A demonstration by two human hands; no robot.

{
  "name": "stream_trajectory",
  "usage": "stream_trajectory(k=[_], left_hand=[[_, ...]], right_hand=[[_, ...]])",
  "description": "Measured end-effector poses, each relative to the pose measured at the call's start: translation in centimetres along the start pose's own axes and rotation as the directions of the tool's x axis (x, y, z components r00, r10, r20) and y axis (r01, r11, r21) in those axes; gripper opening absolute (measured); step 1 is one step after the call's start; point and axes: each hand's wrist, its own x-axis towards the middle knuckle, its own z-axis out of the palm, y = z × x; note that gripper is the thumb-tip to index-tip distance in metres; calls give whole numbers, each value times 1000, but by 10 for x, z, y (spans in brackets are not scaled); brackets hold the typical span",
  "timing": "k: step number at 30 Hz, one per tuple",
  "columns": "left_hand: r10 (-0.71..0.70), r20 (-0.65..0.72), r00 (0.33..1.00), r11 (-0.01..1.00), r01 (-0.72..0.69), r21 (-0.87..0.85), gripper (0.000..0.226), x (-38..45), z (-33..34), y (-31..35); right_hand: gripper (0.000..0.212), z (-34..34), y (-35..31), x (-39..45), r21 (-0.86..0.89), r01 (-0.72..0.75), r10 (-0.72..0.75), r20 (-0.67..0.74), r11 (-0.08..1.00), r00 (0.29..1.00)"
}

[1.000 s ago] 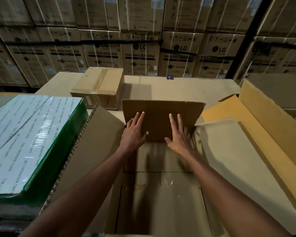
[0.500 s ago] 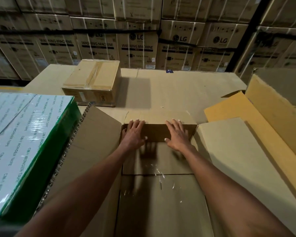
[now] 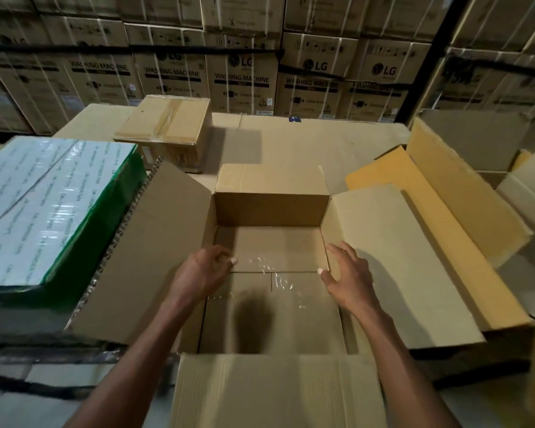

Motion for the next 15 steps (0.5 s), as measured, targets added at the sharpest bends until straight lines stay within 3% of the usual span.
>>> stream_trajectory(k=[3,6,10,15], left_hand=[[-16,-118,993,999,12,-35,25,-54,-1,-1],[-55,-182,982,998,54,-8,34,-95,0,-4],[-122,-266,956,991,130,12,47,-131,8,-12],[-156,-332,930,982,182,48,49,-165,14,-31]], right_hand=[[48,-13,21,-60,118,2,13,-130,993,991],[42,-24,38,-105,151,-9,40,-202,988,979],[45,-31,59,-140,213,-57,96,-177,975,980],[48,-32,77,-164,289,-34,83,-158,957,984]])
